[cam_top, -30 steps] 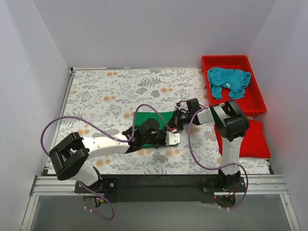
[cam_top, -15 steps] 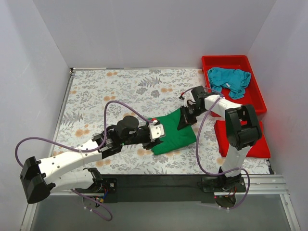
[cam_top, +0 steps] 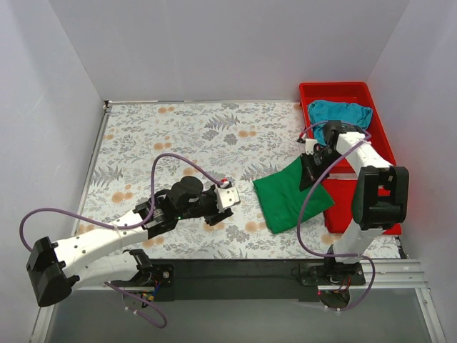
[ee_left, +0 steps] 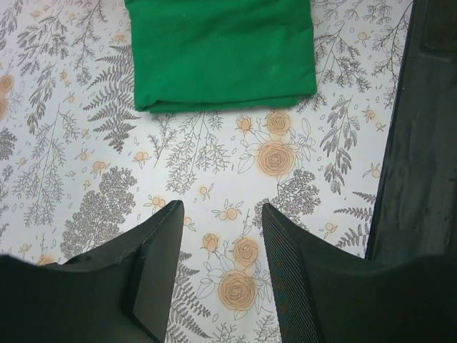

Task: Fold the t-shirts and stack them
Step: Neatly place the folded tshirt to the corner

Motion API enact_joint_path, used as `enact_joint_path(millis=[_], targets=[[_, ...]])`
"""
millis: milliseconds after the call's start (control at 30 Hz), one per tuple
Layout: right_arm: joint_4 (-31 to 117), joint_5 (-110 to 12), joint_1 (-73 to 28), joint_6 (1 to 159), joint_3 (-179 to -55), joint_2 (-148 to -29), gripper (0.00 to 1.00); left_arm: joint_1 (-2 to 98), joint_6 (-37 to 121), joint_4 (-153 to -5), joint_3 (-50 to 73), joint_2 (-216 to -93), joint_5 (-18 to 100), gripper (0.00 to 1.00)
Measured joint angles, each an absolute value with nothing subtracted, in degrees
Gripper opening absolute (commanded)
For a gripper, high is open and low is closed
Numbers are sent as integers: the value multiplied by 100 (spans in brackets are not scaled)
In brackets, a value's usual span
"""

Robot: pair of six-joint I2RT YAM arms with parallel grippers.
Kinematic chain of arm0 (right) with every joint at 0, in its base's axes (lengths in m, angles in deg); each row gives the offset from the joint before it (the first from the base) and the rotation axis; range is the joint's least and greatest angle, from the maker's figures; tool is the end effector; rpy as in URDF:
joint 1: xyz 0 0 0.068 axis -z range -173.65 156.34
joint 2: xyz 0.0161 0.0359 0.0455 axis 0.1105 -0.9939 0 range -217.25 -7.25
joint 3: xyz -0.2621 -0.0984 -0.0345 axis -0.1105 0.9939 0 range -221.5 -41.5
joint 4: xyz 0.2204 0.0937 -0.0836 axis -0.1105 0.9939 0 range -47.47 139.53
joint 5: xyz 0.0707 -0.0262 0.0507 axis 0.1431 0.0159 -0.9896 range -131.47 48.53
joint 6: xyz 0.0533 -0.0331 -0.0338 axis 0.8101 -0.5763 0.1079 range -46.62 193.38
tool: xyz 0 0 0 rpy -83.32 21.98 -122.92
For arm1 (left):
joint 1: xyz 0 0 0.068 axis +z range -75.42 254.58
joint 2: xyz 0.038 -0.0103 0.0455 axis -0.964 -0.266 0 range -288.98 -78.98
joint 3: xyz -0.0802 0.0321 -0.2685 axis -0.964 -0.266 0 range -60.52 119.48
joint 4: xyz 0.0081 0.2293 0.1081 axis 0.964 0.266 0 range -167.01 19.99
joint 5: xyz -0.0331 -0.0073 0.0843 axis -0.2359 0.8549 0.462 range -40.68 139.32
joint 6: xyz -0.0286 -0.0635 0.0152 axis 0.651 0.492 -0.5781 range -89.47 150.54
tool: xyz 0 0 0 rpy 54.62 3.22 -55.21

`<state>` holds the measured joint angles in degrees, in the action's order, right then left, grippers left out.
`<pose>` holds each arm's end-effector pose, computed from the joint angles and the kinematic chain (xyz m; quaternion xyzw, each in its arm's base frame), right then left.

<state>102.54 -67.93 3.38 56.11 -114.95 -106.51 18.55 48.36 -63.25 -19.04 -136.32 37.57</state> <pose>0.3106 0.0422 0.2084 -0.1792 0.9562 0.2225 0.0637 0.1191 -0.1979 0.2718 0.3300 0.7957 -0.3713 0.3467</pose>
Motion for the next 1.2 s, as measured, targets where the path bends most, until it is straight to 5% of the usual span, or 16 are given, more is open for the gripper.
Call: enact_joint_path(millis=[633, 1200], targets=[[11596, -5869, 2111, 4100, -11947, -9849, 1, 1861, 4703, -6279, -2241, -13385, 3821, 47], [11664, -5202, 2369, 3600, -11963, -8765, 1, 1861, 4657, -6310, -2516, -13142, 3816, 47]])
